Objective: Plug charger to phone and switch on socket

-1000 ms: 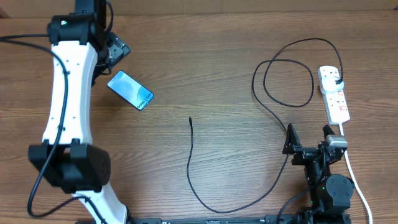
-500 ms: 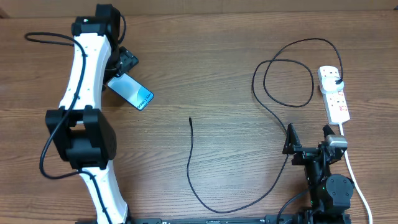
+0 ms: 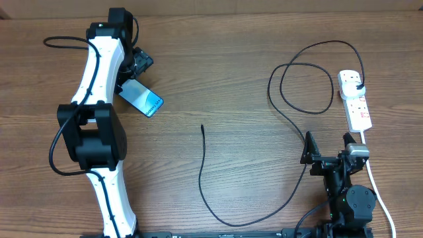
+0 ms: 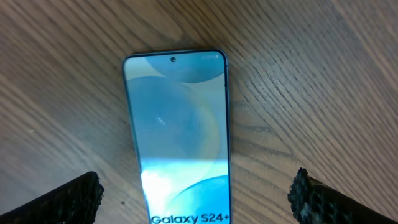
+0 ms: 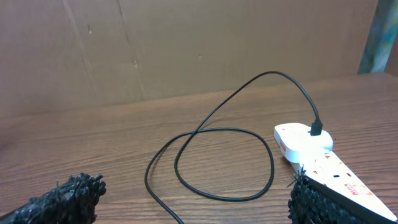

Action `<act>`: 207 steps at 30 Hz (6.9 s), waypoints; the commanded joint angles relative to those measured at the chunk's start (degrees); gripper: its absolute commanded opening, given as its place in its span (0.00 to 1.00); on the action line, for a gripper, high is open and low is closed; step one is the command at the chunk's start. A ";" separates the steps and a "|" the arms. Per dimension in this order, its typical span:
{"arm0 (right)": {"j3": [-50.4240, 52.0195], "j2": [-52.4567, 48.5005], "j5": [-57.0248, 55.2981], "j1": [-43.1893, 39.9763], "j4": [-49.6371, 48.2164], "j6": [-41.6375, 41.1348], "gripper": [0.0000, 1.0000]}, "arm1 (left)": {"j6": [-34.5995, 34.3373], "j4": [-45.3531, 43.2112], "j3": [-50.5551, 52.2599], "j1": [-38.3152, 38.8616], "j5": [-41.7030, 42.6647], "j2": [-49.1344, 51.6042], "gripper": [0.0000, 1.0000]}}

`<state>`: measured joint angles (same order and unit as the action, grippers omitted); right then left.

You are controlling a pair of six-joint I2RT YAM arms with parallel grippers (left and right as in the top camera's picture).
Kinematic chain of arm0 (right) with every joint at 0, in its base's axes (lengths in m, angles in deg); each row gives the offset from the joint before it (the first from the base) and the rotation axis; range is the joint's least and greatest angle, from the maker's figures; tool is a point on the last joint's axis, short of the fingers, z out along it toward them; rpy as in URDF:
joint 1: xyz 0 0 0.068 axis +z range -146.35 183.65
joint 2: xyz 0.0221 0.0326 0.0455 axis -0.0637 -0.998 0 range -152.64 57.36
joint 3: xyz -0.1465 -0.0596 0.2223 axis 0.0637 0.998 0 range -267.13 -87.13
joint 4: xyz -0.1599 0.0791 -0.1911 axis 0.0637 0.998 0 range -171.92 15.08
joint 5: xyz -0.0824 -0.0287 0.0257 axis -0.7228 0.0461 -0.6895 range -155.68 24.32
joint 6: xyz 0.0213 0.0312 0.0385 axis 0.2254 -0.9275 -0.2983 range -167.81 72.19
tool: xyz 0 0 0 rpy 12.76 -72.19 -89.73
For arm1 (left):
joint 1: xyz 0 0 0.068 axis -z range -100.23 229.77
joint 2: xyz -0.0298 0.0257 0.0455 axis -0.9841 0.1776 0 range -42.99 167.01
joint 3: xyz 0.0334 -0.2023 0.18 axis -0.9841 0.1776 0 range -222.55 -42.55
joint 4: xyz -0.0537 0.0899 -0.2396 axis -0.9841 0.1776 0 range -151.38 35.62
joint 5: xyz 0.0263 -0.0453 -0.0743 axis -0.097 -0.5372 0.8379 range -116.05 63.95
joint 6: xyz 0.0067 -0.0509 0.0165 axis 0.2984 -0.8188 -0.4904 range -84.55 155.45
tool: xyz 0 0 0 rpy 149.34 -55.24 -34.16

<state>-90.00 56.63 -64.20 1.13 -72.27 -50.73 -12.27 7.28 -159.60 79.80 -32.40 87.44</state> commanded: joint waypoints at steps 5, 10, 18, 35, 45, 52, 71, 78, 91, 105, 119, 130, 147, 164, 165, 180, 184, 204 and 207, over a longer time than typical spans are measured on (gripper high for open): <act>0.35 0.50 -0.35 0.33 -0.33 0.35 1.00 | -2.21 -0.37 -1.27 0.76 1.07 3.21 1.00; 0.35 0.50 -0.35 0.33 -0.31 0.33 1.00 | -4.70 -0.35 -1.16 0.76 1.03 4.50 1.00; 0.35 0.50 -0.35 0.33 -0.33 0.35 1.00 | -6.84 -0.11 -1.05 0.79 -1.40 5.22 1.00; 0.35 0.50 -0.35 0.33 -0.33 0.33 1.00 | -8.04 -1.33 0.63 0.96 -1.95 5.25 1.00; 0.35 0.50 -0.35 0.33 -0.31 0.33 1.00 | -8.04 -0.04 0.68 1.18 -3.28 5.25 1.00; 0.35 0.50 -0.35 0.33 -0.33 0.33 1.00 | -8.07 0.02 0.81 1.18 -3.28 5.38 1.00; 0.35 0.50 -0.35 0.33 -0.31 0.33 1.00 | -8.04 -1.66 0.81 1.18 -1.11 9.09 1.00; 0.35 0.50 -0.35 0.33 -0.31 0.35 1.00 | -8.07 -0.24 0.81 1.18 -0.52 9.09 1.00; 0.35 0.50 -0.35 0.33 -0.33 0.35 1.00 | -8.04 3.56 0.83 1.16 0.20 9.09 1.00; 0.35 0.50 -0.35 0.33 -0.33 0.33 1.00 | -13.16 3.32 1.75 1.18 -2.12 9.11 1.00; 0.35 0.50 -0.35 0.33 -0.31 0.33 1.00 | -13.14 -3.54 7.02 1.18 -1.97 9.11 1.00; 0.35 0.50 -0.35 0.33 -0.33 0.33 1.00 | -13.16 -5.53 11.15 1.18 -1.95 9.11 1.00; 0.35 0.50 -0.35 0.33 -0.31 0.35 1.00 | -11.91 -4.15 11.26 1.18 -0.39 9.11 1.00; 0.35 0.50 -0.35 0.33 -0.31 0.35 1.00 | -7.52 -2.08 11.26 1.18 0.35 9.11 1.00; 0.35 0.50 -0.35 0.33 -0.33 0.35 1.00 | -7.52 -2.40 11.26 1.18 0.24 9.11 1.00; 0.35 0.50 -0.35 0.33 -0.31 0.33 1.00 | -7.50 -5.60 12.07 1.18 0.07 9.11 1.00; 0.35 0.50 -0.35 0.33 -0.33 0.35 1.00 | -7.50 -6.91 13.14 1.18 0.22 9.11 1.00; 0.35 0.50 -0.35 0.33 -0.31 0.33 1.00 | -6.23 -7.37 13.86 1.18 0.90 11.78 1.00; 0.35 0.50 -0.35 0.33 -0.33 0.35 1.00 | -6.23 -7.48 13.88 1.18 1.16 12.31 1.00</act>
<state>-90.00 56.63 -64.22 1.13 -72.29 -50.73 -19.83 -0.08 -149.46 80.52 -31.22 91.27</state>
